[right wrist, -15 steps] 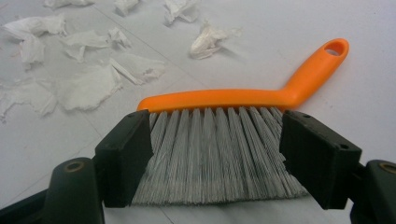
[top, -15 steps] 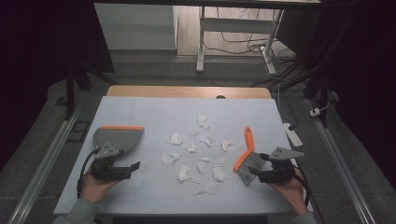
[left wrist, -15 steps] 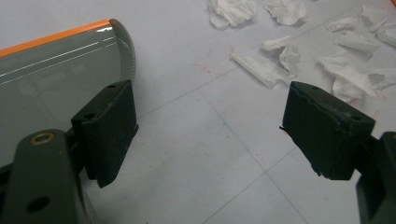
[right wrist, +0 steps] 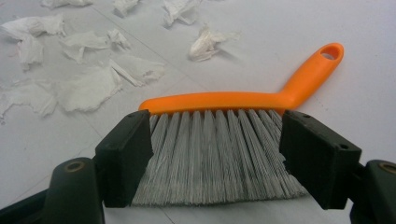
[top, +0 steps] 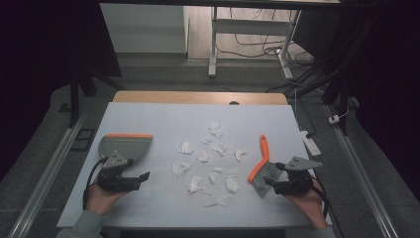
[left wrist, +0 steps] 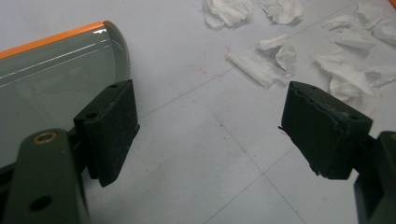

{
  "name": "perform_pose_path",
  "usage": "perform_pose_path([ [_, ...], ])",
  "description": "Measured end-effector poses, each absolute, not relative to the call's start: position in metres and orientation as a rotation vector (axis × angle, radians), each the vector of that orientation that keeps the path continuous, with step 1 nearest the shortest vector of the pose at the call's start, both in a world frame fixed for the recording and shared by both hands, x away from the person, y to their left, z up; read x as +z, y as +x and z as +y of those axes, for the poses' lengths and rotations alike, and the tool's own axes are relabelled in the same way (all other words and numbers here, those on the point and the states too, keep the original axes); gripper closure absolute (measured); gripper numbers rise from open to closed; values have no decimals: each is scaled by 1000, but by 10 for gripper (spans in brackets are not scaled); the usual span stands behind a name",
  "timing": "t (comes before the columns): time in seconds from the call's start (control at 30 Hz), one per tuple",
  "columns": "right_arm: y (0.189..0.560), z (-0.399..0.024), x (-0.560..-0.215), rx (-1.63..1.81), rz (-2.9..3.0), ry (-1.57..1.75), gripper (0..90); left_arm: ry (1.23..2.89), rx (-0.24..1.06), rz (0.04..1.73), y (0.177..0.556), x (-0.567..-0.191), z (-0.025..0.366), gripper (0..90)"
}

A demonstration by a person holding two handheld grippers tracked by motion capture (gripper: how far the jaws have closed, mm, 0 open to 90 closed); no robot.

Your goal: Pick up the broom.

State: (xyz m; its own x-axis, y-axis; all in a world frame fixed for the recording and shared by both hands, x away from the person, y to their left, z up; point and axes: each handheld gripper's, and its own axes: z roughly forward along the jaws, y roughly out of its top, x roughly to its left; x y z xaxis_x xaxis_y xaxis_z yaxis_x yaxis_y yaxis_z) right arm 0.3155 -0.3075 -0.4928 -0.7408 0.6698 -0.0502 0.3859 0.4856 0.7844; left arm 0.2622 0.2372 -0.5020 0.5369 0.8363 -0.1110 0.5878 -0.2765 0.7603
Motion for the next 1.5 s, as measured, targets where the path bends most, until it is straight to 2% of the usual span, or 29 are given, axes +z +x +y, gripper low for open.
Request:
perform_pose_path([
  [0.47, 317, -301, -486, 1086, 2400, 888, 271, 1999, 405, 1143, 263, -501, 235, 203],
  [0.8, 325, -288, -466, 1044, 2373, 942, 288, 2000, 408, 1145, 263, -501, 237, 205],
  [1.5, 364, -263, -438, 887, 2394, 1122, 303, 2012, 411, 1154, 263, -503, 236, 207],
])
